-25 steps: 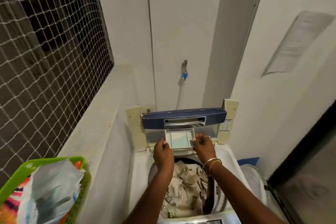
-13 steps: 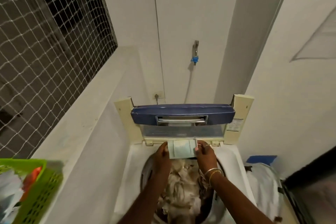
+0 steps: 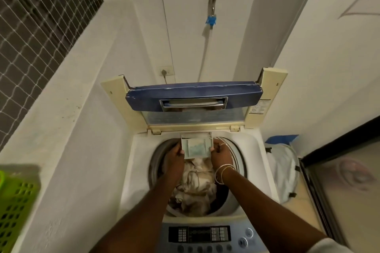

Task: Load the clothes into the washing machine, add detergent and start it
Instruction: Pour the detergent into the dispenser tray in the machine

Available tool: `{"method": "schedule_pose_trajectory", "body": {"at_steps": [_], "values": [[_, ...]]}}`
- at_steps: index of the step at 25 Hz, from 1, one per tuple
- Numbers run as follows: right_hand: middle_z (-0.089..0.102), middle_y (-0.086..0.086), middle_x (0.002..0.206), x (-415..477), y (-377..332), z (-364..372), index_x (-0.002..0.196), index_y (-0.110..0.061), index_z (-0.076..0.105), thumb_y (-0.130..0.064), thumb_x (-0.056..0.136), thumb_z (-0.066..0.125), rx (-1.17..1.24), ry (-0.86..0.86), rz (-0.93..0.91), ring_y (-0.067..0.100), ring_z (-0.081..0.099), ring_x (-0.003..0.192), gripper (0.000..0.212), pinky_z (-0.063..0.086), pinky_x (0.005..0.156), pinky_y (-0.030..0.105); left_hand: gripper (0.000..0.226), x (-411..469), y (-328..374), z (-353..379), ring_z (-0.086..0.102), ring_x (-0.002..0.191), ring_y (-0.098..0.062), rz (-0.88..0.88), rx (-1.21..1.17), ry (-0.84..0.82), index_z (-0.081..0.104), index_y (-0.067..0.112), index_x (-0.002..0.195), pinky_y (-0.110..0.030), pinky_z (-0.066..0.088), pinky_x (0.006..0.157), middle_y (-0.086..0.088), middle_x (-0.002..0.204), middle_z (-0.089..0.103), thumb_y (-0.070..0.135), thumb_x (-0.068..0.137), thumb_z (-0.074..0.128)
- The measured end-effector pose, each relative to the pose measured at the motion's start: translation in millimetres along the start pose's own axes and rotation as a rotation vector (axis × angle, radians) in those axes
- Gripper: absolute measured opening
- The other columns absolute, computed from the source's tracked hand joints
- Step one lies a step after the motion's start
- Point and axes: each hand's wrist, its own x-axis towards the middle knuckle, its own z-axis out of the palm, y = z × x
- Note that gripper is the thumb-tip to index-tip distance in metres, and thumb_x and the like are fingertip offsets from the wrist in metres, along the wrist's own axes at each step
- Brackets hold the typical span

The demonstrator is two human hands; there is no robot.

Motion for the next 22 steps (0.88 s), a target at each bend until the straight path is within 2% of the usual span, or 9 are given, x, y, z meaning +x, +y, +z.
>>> {"method": "schedule_pose_trajectory", "body": {"at_steps": [4, 5, 8, 12, 14, 16, 19, 20, 22], "values": [[0.066, -0.006, 0.084, 5.0, 1.7, 9.7, 0.107, -0.024, 0.066, -0.002, 0.091, 0.052, 0.031, 0.046, 0.07, 0.009, 0.062, 0.076, 0.03, 0.042, 0.058, 0.006, 0.039, 16.6, -11.1, 2.7, 0.062, 0.117, -0.017, -0.012, -0.015, -0.02, 0.058, 0.027, 0.137, -0.044, 0.05, 0.104, 0.006, 0.129, 0.065, 0.016, 0.101, 0.047], [0.067, -0.005, 0.085, 8.6, 3.9, 12.9, 0.108, -0.023, 0.066, -0.002, 0.091, 0.053, 0.026, 0.05, 0.087, 0.007, 0.062, 0.076, 0.031, 0.042, 0.058, 0.004, 0.038, 20.9, -12.0, 2.7, 0.062, 0.116, -0.017, -0.033, -0.021, -0.012, 0.058, 0.028, 0.137, -0.044, 0.051, 0.103, 0.006, 0.129, 0.065, 0.017, 0.101, 0.048], [0.072, -0.002, 0.088, 24.6, 15.9, 25.7, 0.102, -0.027, 0.067, -0.006, 0.087, 0.054, 0.038, 0.064, 0.118, 0.018, 0.068, 0.084, 0.029, 0.051, 0.071, 0.02, 0.036, 36.8, -15.0, 3.6, 0.066, 0.109, -0.02, -0.071, -0.066, 0.005, 0.059, 0.026, 0.136, -0.047, 0.054, 0.098, 0.003, 0.125, 0.067, 0.019, 0.102, 0.05], [0.068, -0.004, 0.085, 31.7, 22.1, 29.9, 0.106, -0.023, 0.067, -0.001, 0.092, 0.052, 0.038, 0.055, 0.135, 0.009, 0.063, 0.076, 0.03, 0.047, 0.063, 0.008, 0.037, 47.6, -24.6, 5.3, 0.066, 0.11, -0.022, -0.076, -0.064, -0.014, 0.057, 0.024, 0.138, -0.046, 0.054, 0.098, 0.001, 0.124, 0.067, 0.019, 0.103, 0.05], [0.067, 0.004, 0.09, 33.5, 26.1, 30.3, 0.108, -0.015, 0.067, -0.006, 0.095, 0.054, 0.043, 0.042, 0.186, 0.019, 0.065, 0.084, 0.02, 0.05, 0.074, 0.018, 0.038, 49.8, -30.5, 6.1, 0.065, 0.113, -0.023, -0.074, -0.055, -0.026, 0.056, 0.026, 0.139, -0.047, 0.053, 0.1, -0.002, 0.128, 0.066, 0.021, 0.103, 0.049], [0.066, 0.006, 0.095, 36.6, 28.8, 29.9, 0.112, -0.01, 0.068, -0.011, 0.096, 0.056, 0.017, 0.027, 0.204, 0.024, 0.064, 0.093, 0.02, 0.047, 0.081, 0.026, 0.038, 51.9, -35.9, 7.5, 0.064, 0.114, -0.024, -0.076, -0.055, -0.038, 0.055, 0.03, 0.14, -0.049, 0.052, 0.101, -0.004, 0.131, 0.065, 0.025, 0.103, 0.048], [0.066, 0.004, 0.094, 39.9, 27.5, 30.4, 0.114, -0.009, 0.067, -0.014, 0.097, 0.054, 0.024, -0.005, 0.195, 0.019, 0.064, 0.086, 0.021, 0.049, 0.07, 0.019, 0.038, 55.6, -35.4, 6.5, 0.061, 0.118, -0.023, -0.084, -0.08, -0.05, 0.053, 0.028, 0.142, -0.048, 0.051, 0.103, -0.004, 0.135, 0.063, 0.026, 0.104, 0.047], [0.068, 0.003, 0.096, 42.3, 29.8, 31.3, 0.115, -0.01, 0.067, -0.015, 0.097, 0.055, 0.032, -0.001, 0.176, 0.018, 0.065, 0.086, 0.022, 0.051, 0.071, 0.018, 0.038, 56.7, -34.9, 5.8, 0.061, 0.119, -0.023, -0.08, -0.091, -0.056, 0.052, 0.026, 0.142, -0.048, 0.05, 0.104, -0.004, 0.135, 0.063, 0.027, 0.105, 0.046], [0.07, 0.006, 0.105, 45.1, 33.7, 30.8, 0.121, -0.012, 0.066, -0.02, 0.096, 0.057, 0.012, 0.006, 0.146, 0.02, 0.066, 0.093, 0.028, 0.053, 0.083, 0.028, 0.038, 57.6, -30.6, 4.1, 0.061, 0.119, -0.023, -0.053, -0.104, -0.068, 0.053, 0.025, 0.142, -0.047, 0.049, 0.105, -0.003, 0.134, 0.064, 0.028, 0.105, 0.046]]}}
